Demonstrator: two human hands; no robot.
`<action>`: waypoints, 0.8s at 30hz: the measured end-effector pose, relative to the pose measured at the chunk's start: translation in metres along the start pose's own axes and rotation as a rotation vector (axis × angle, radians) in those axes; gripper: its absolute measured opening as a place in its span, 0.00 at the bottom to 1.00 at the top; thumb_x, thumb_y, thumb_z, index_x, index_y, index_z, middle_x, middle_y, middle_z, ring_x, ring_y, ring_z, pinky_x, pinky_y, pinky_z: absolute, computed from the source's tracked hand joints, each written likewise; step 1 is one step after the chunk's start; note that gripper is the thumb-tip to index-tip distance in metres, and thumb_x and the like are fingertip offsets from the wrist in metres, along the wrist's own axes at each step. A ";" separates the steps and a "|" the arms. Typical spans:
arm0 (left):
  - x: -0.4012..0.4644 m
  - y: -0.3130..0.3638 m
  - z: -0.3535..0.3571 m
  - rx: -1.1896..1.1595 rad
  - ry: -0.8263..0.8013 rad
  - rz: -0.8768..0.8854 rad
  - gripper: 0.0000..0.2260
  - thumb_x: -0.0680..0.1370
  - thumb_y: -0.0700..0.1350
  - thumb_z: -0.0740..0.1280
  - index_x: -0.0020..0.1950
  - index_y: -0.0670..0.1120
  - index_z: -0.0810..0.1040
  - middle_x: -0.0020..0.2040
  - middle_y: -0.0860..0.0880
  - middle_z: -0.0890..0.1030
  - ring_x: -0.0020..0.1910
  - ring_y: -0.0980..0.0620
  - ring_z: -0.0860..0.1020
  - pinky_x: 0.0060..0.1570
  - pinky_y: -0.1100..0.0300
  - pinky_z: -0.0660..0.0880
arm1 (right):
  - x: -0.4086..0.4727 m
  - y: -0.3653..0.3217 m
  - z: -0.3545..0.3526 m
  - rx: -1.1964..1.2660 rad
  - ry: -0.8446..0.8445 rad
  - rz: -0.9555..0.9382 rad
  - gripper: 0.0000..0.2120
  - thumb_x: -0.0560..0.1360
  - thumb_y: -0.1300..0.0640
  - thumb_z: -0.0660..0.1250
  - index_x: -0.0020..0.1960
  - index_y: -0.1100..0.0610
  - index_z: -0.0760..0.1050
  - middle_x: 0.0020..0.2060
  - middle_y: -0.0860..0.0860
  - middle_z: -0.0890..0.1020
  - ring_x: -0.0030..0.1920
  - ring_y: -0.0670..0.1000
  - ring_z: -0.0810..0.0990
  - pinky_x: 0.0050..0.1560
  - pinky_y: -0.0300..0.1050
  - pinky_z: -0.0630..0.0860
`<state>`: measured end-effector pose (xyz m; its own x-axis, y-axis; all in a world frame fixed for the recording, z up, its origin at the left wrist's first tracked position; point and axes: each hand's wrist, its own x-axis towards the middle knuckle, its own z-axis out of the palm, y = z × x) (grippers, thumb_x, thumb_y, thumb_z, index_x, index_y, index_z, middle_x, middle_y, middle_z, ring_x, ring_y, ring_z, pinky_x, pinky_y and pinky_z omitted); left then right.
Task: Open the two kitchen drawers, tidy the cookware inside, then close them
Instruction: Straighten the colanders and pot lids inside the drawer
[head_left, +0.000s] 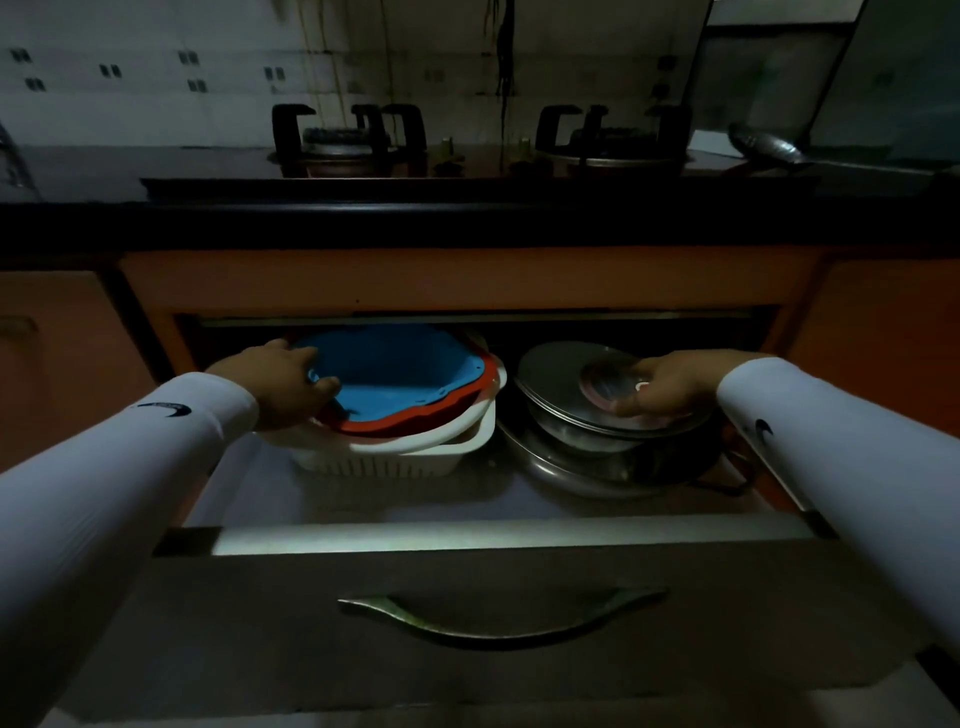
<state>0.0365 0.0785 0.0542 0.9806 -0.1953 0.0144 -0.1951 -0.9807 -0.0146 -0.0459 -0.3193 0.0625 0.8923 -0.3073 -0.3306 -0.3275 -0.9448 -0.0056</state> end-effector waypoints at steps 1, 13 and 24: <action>0.001 0.000 0.001 0.003 -0.001 -0.004 0.24 0.77 0.62 0.56 0.67 0.50 0.68 0.64 0.41 0.71 0.58 0.42 0.75 0.59 0.48 0.73 | 0.002 0.001 0.001 -0.002 -0.008 0.007 0.44 0.65 0.28 0.63 0.75 0.46 0.58 0.75 0.52 0.64 0.71 0.57 0.66 0.69 0.52 0.64; 0.011 -0.010 0.006 0.041 -0.038 -0.028 0.24 0.77 0.62 0.54 0.68 0.52 0.68 0.67 0.42 0.69 0.62 0.41 0.71 0.61 0.46 0.71 | 0.014 0.007 0.009 -0.043 -0.103 -0.022 0.41 0.68 0.30 0.63 0.76 0.46 0.57 0.77 0.51 0.59 0.75 0.55 0.60 0.72 0.49 0.59; 0.007 -0.001 0.008 0.015 -0.025 -0.081 0.25 0.76 0.59 0.59 0.67 0.46 0.70 0.70 0.40 0.66 0.65 0.37 0.68 0.64 0.43 0.68 | 0.015 0.009 0.018 -0.045 -0.132 -0.041 0.41 0.68 0.30 0.63 0.75 0.46 0.57 0.77 0.50 0.57 0.76 0.55 0.57 0.71 0.48 0.58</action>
<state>0.0433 0.0785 0.0467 0.9933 -0.1150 -0.0089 -0.1153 -0.9929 -0.0296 -0.0409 -0.3300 0.0401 0.8549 -0.2536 -0.4526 -0.2748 -0.9613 0.0196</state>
